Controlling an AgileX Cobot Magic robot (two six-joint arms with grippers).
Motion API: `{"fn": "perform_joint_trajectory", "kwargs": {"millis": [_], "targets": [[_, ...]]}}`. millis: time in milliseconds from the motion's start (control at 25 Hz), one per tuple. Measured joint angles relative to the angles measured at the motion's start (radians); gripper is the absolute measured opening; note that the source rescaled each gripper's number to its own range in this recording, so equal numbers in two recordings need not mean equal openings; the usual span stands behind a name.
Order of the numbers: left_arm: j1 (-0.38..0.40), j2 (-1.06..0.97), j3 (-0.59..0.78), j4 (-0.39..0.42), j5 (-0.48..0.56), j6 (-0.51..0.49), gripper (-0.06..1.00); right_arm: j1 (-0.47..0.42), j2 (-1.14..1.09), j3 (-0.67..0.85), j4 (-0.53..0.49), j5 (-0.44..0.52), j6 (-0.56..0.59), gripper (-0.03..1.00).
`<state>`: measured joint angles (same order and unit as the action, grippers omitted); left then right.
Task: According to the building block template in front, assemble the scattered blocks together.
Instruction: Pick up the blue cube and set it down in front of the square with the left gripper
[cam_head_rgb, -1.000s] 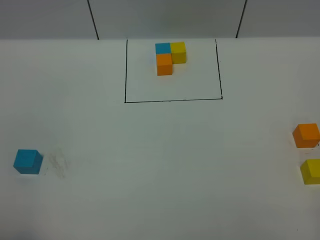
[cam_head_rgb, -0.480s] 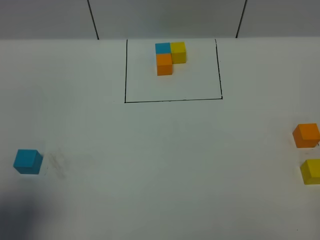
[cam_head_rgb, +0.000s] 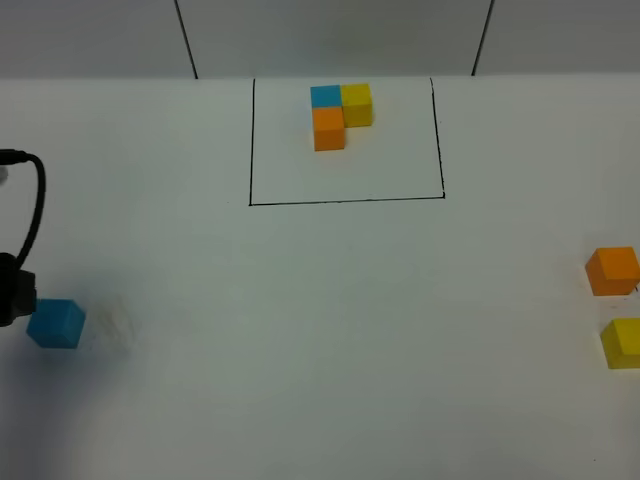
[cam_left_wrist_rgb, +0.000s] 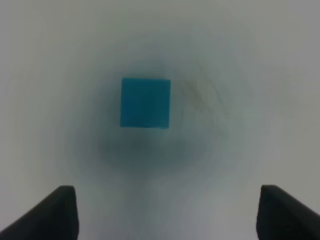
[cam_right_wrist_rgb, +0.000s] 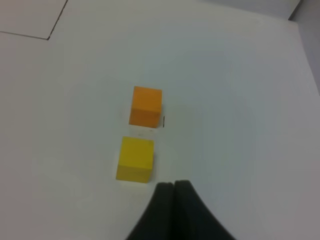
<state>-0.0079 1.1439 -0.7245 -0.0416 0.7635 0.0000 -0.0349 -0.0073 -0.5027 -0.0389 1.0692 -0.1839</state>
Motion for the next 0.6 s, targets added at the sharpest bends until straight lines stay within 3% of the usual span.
{"fn": "perform_joint_trajectory", "kwargs": {"millis": [600], "targets": [[0.000, 0.374, 0.000, 0.002, -0.215, 0.000, 1.00, 0.000, 0.000, 0.000, 0.000, 0.000, 0.000, 0.00]]}}
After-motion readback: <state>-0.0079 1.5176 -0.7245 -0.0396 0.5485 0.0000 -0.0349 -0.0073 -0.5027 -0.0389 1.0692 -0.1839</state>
